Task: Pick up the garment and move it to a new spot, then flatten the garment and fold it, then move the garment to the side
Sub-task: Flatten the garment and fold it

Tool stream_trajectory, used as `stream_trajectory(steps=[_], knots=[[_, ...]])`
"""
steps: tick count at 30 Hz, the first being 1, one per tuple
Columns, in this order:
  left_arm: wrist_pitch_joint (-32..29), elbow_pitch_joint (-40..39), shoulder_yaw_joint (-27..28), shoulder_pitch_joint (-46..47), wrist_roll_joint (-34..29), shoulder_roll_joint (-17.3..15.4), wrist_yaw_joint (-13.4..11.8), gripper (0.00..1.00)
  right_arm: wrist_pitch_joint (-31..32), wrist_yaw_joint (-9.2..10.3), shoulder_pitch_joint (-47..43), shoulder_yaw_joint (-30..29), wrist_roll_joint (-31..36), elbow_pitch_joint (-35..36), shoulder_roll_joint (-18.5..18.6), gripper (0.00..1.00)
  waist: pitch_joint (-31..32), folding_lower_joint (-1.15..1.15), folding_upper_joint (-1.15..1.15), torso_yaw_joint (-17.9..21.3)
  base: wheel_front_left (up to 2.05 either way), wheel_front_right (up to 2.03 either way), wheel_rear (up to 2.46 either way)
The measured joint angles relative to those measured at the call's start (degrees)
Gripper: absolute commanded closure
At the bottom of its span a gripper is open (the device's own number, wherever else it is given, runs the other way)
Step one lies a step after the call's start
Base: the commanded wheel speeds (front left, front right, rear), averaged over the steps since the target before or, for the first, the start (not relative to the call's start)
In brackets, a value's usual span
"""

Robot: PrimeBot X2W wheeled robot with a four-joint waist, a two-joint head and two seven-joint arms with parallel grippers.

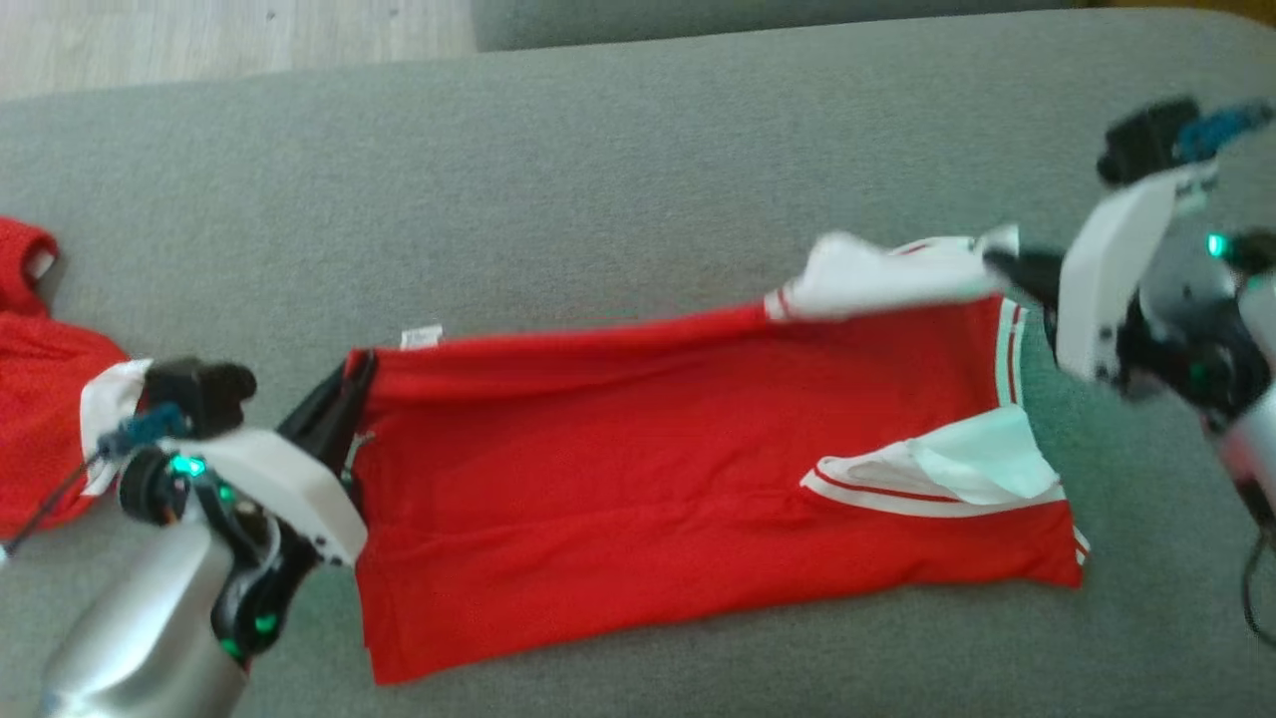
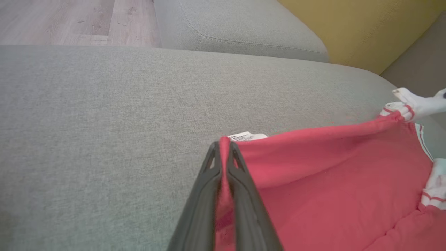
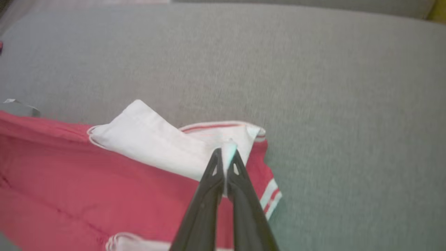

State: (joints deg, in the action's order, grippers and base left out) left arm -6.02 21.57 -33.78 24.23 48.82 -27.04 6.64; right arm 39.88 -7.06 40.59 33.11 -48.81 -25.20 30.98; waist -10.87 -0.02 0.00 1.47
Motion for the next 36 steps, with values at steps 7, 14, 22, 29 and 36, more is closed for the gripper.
stream_trajectory(steps=[7, 14, 22, 29, 36], knots=[[4.46, -1.38, -2.25, -3.50, -1.11, -1.15, 0.48, 1.00, 7.88, 0.00, -10.17, -4.54, -1.35, 8.34, 2.89, 1.00, 1.09, 0.01, 0.00, 0.67, 0.00, 0.00, 0.00], [8.09, -1.30, -4.32, -5.34, -2.01, -1.56, 0.52, 1.00, 16.96, 0.00, -21.15, -14.45, 2.20, 16.10, 2.48, 1.00, 1.57, 0.01, 0.00, 0.52, 0.00, 0.00, 0.00], [12.09, 0.14, -4.63, -7.67, -2.01, -1.38, -0.22, 0.00, 23.14, 0.00, -30.87, -24.84, 9.22, 25.33, -3.42, 0.00, 1.90, 0.02, 0.00, 0.30, 0.00, 0.00, 0.00], [19.48, -1.99, 1.86, -10.68, -1.41, 1.47, -6.15, 0.00, 16.01, 0.00, -32.16, -32.09, 18.47, 31.70, -10.07, 0.00, 2.36, 0.01, 0.00, -0.16, 0.00, 0.00, 0.00], [20.40, -7.05, 10.51, -11.71, -7.03, 4.71, -10.87, 0.00, 12.34, 0.00, -32.43, -38.93, 26.99, 25.53, -18.59, 0.00, 2.52, 0.02, 0.00, -1.73, 0.00, 0.00, 0.00]])
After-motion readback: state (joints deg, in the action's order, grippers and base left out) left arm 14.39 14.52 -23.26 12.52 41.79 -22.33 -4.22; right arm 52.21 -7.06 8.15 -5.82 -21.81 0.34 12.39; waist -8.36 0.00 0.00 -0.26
